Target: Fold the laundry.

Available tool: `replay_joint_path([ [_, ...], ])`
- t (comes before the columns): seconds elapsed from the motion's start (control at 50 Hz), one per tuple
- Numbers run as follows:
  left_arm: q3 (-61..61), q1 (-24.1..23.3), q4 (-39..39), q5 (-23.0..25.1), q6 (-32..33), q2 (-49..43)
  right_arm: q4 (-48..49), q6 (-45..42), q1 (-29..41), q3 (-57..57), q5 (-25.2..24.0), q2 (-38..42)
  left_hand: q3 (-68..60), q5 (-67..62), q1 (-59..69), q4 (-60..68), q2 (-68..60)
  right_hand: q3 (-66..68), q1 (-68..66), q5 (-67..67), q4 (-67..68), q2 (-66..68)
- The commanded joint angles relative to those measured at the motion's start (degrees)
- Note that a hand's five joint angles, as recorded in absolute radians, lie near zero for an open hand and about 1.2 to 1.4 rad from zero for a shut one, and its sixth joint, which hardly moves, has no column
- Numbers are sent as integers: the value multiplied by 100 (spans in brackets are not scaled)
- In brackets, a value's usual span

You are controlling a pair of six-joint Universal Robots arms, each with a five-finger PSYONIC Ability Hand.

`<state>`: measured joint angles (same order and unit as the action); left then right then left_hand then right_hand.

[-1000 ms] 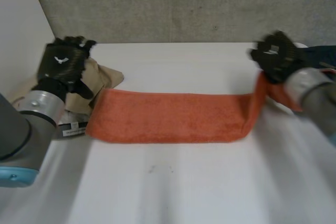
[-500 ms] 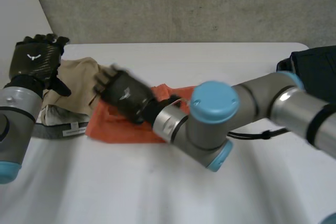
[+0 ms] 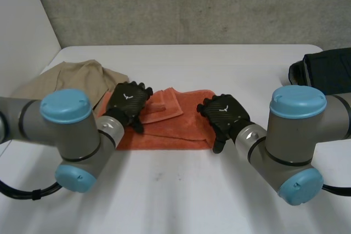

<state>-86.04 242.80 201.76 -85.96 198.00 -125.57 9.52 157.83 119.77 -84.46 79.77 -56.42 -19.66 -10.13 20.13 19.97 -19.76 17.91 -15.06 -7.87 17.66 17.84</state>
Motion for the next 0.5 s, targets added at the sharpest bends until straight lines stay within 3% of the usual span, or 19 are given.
replay_joint_path([
  [0.02, 728, 101, -233, -438, 511, -599, 42, 11, 91, -36, -23, 25, -502, -455, 454, 470, -492, 832, -1117, -836, 857, 839],
  [0.12, 1009, 118, -207, -886, 643, -854, 147, 11, 82, -9, 21, 192, -1441, -1395, 1394, 1410, -1431, 1303, -1588, -1307, 1328, 1310],
  [0.32, 1106, 118, -145, -878, 643, -934, 446, -42, 205, 87, 382, 447, -4705, -4658, 4658, 4674, -4695, 1656, -1941, -1660, 1681, 1663],
  [0.36, 1124, 127, -145, -878, 652, -943, 455, -42, 223, 113, 382, 500, -5830, -5783, 5782, 5798, -5820, 1724, -2009, -1727, 1749, 1731],
  [0.5, 1036, 224, -242, -948, 635, -776, 472, -42, 240, 307, 382, 685, -6034, -5987, 5987, 6003, -6024, 2817, -3102, -2820, 2842, 2824],
])
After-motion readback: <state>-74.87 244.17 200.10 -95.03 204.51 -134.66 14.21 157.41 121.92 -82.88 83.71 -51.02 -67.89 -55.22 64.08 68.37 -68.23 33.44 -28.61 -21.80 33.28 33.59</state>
